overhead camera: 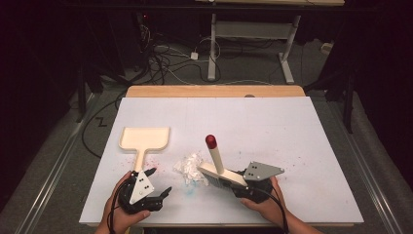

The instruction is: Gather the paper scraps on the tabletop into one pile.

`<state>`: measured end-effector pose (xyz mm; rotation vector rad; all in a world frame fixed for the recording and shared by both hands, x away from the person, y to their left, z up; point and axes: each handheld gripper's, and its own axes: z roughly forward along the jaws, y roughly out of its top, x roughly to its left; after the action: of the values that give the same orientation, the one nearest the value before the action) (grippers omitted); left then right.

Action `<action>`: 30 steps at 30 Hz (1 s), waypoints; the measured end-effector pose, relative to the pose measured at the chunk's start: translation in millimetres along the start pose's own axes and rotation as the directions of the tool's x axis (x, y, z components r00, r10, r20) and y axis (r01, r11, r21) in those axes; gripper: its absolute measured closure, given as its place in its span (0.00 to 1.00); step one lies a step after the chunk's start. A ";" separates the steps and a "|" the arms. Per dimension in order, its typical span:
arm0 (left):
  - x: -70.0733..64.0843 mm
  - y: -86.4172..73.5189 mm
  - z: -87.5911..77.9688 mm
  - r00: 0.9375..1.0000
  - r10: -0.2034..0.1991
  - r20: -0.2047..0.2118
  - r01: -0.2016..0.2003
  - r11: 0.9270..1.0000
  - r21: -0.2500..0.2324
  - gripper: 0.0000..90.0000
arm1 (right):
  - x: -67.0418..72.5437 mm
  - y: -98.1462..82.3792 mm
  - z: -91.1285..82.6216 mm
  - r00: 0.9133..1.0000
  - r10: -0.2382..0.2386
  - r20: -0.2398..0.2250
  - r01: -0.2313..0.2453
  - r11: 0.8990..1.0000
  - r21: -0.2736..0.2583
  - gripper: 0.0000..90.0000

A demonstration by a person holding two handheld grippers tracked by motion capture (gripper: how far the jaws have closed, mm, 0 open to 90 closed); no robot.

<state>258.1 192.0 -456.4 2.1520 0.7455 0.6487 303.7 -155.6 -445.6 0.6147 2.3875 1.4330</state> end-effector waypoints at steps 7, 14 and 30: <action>-2.4 -1.2 0.3 1.000 0.019 -0.012 -0.019 1.000 0.010 0.26 | -8.5 9.3 -9.5 1.000 0.019 0.021 -0.018 0.999 -0.043 0.75; -4.3 -1.1 0.2 0.999 0.026 -0.042 -0.026 1.000 0.016 0.25 | -22.8 8.5 -51.0 0.998 0.032 0.048 -0.029 0.998 -0.059 0.75; -6.0 2.9 4.3 0.998 0.040 -0.057 -0.038 0.999 0.038 0.25 | -62.1 -25.9 -114.1 0.967 0.254 0.002 -0.252 0.957 0.142 0.75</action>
<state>257.6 184.2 -458.0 2.1941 0.7536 0.7258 300.6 -284.2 -413.9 0.9792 2.5117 1.3753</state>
